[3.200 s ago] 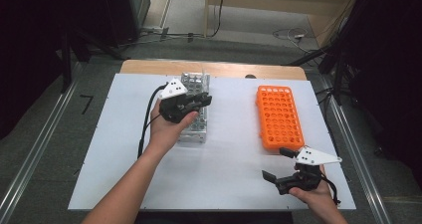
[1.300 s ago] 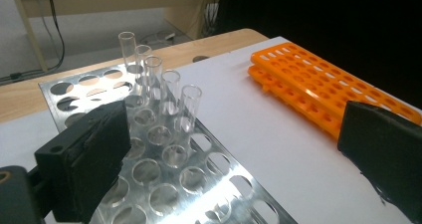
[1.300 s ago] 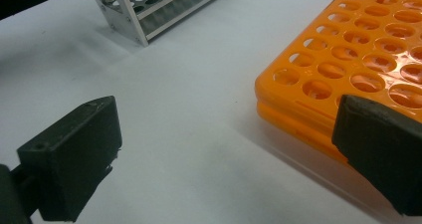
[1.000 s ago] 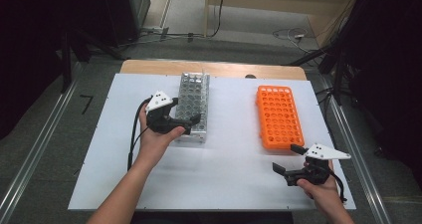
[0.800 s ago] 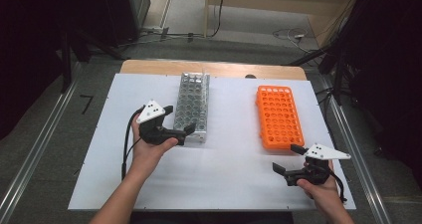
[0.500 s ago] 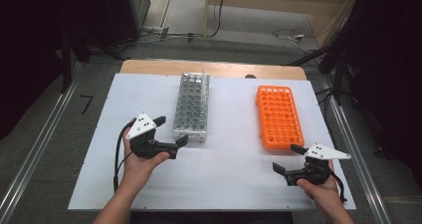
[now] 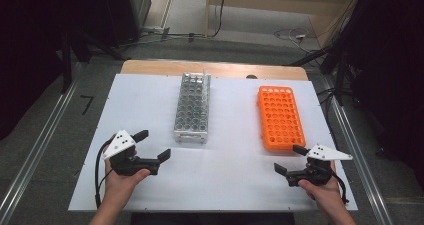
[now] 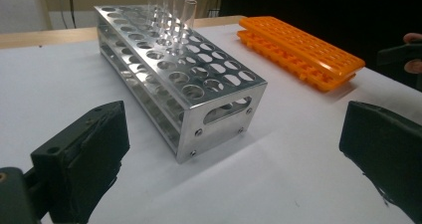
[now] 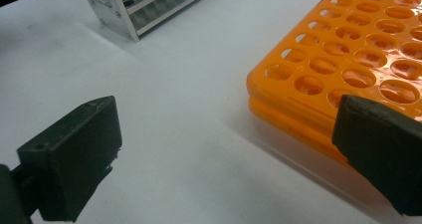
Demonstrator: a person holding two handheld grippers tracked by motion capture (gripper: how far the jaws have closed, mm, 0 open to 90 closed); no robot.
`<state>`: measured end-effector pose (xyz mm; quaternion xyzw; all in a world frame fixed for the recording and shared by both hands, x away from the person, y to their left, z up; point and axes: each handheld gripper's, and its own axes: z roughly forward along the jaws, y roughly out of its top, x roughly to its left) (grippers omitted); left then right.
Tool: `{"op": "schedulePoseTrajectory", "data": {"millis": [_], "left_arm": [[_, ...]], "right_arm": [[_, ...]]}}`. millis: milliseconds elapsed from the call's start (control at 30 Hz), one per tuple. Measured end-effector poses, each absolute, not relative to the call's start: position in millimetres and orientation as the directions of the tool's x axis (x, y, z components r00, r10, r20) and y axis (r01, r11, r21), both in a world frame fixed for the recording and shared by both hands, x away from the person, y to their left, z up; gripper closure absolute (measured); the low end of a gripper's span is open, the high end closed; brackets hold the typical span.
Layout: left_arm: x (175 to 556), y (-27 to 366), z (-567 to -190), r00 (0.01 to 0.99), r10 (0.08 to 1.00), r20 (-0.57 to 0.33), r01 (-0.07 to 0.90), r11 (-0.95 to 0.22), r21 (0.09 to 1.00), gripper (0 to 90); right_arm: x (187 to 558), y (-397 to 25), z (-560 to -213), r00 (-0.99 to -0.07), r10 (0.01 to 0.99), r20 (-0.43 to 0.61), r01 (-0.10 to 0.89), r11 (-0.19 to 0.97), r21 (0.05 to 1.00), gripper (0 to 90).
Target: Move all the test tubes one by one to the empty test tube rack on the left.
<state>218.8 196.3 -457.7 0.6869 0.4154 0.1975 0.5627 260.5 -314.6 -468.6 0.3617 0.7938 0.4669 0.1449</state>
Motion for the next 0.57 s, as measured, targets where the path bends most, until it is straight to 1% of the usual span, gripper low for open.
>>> {"op": "schedulePoseTrajectory", "data": {"millis": [67, 267, 433, 567], "left_arm": [[215.0, 202.8, -459.7, 0.576, 0.792, -0.204, 0.350, -0.013, 0.937, 0.0], [202.2, 216.2, -465.4, 0.566, 0.804, -0.181, 0.346, -0.033, 0.938, 0.0], [202.7, 223.8, -466.7, 0.546, 0.813, -0.203, 0.352, -0.002, 0.936, 0.0], [203.5, 222.3, -466.7, 0.547, 0.813, -0.199, 0.352, -0.008, 0.936, 0.0]], "right_arm": [[260.5, -315.0, -468.8, -0.695, 0.711, 0.106, 0.438, 0.302, 0.847, 0.0], [260.7, -316.4, -468.8, -0.691, 0.716, 0.101, 0.438, 0.303, 0.846, 0.0], [261.0, -316.0, -469.4, -0.690, 0.716, 0.102, 0.439, 0.303, 0.846, 0.0], [260.2, -316.1, -468.9, -0.690, 0.717, 0.098, 0.436, 0.304, 0.847, 0.0]]}}
